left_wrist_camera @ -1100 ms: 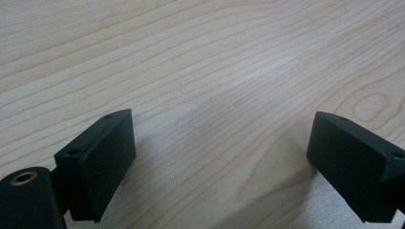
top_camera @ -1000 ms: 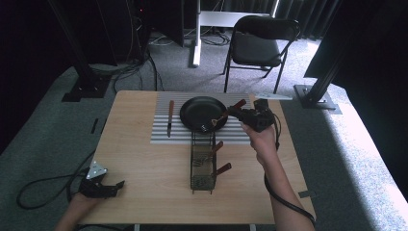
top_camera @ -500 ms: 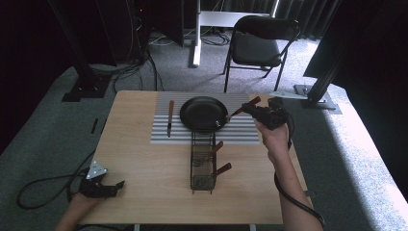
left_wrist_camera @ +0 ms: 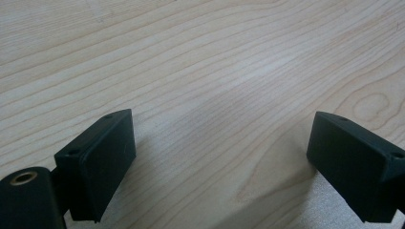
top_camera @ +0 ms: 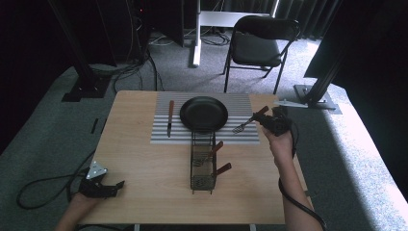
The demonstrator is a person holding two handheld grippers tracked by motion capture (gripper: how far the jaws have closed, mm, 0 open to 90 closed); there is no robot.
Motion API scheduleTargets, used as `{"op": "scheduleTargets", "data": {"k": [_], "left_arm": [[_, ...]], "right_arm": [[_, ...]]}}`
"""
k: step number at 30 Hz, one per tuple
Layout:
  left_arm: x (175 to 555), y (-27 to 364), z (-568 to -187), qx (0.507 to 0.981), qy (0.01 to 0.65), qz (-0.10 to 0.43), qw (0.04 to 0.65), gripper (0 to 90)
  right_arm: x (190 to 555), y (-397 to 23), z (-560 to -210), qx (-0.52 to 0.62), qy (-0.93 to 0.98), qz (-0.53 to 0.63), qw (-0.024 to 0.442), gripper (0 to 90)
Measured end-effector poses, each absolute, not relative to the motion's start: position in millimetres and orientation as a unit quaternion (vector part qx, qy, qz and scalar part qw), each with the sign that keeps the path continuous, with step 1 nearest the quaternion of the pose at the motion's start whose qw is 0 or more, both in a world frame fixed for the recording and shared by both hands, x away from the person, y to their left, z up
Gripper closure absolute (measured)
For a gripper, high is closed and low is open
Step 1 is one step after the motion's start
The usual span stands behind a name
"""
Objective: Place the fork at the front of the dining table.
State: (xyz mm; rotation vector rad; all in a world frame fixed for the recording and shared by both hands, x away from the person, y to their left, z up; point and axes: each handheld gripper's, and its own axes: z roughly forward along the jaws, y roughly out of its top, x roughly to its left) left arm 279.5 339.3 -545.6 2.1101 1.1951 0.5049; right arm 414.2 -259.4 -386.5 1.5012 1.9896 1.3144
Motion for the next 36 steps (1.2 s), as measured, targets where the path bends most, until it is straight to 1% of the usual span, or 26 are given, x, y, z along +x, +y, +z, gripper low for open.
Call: {"op": "scheduleTargets", "data": {"k": [4, 6, 13, 21, 24, 30, 36], "left_arm": [[279, 339, -546, 0.805, 0.456, 0.193, 0.326, 9.1], [279, 339, -546, 0.805, 0.456, 0.193, 0.326, 9.2], [279, 339, -546, 0.805, 0.456, 0.193, 0.326, 9.2], [279, 339, -546, 0.805, 0.456, 0.193, 0.326, 9.1], [279, 339, -546, 0.805, 0.456, 0.193, 0.326, 9.2], [279, 339, -546, 0.805, 0.456, 0.193, 0.326, 9.2], [279, 339, -546, 0.805, 0.456, 0.193, 0.326, 9.2]], "right_arm": [[420, -259, -402, 0.539, 0.703, 0.436, 0.16, 80.7], [422, -257, -408, 0.547, 0.703, 0.422, 0.169, 80.7], [432, -251, -423, 0.56, 0.708, 0.393, 0.173, 80.8], [442, -239, -422, 0.565, 0.713, 0.374, 0.18, 80.2], [445, -233, -427, 0.572, 0.708, 0.372, 0.183, 79.8], [451, -226, -432, 0.577, 0.696, 0.378, 0.201, 79.9], [471, -216, -432, 0.579, 0.699, 0.366, 0.208, 80.1]]}}
